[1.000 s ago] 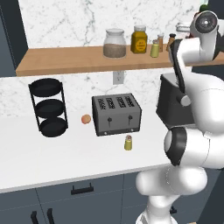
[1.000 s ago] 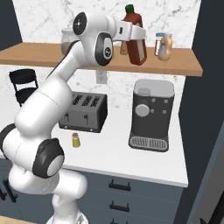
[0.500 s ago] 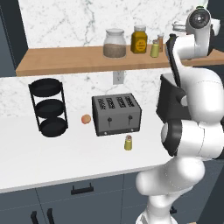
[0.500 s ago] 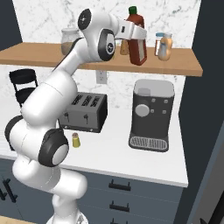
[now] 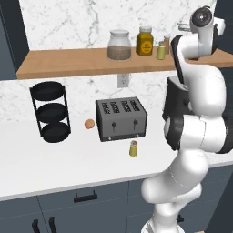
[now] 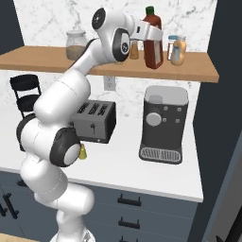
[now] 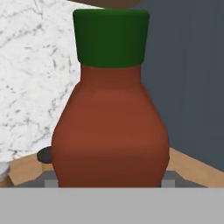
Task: Put the shaker and condiment bottle from the counter next to their counterparts in the cabinet.
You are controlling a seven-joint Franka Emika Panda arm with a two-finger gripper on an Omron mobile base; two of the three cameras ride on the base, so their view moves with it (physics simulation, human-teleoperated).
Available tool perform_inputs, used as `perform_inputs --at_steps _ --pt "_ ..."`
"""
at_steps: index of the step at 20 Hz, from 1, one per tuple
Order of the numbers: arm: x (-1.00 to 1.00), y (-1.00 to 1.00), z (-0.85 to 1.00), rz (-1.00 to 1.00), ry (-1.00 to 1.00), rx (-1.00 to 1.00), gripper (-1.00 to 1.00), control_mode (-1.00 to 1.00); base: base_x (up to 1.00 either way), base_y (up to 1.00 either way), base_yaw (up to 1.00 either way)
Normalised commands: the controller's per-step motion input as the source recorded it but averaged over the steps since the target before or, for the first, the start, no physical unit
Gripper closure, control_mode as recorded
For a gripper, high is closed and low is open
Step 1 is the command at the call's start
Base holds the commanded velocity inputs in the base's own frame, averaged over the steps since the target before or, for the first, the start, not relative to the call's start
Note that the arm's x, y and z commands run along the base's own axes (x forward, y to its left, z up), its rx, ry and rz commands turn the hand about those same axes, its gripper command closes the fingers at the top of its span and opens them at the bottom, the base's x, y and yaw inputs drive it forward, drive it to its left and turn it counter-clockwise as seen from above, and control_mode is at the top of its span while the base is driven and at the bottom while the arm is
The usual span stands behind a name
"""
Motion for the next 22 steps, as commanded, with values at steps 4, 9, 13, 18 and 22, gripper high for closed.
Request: perform_inputs --at_steps 4,9,13,18,22 --pt "0.44 -0.13 0.0 0.0 0.03 0.02 1.0 -1.0 0.0 0.0 0.0" --pt "0.48 -0.12 -0.02 0.0 0.01 0.0 1.0 -1.0 0.0 0.0 0.0" --pt "0.48 -0.11 -0.04 0.0 0.0 0.0 1.0 -1.0 0.0 0.0 0.0" --pt "0.37 -0.07 -0.07 0.0 0.0 0.0 1.0 -1.0 0.0 0.0 0.0" --pt "0.38 -0.01 -0.2 0.0 0.0 0.0 1.0 -1.0 0.0 0.0 0.0"
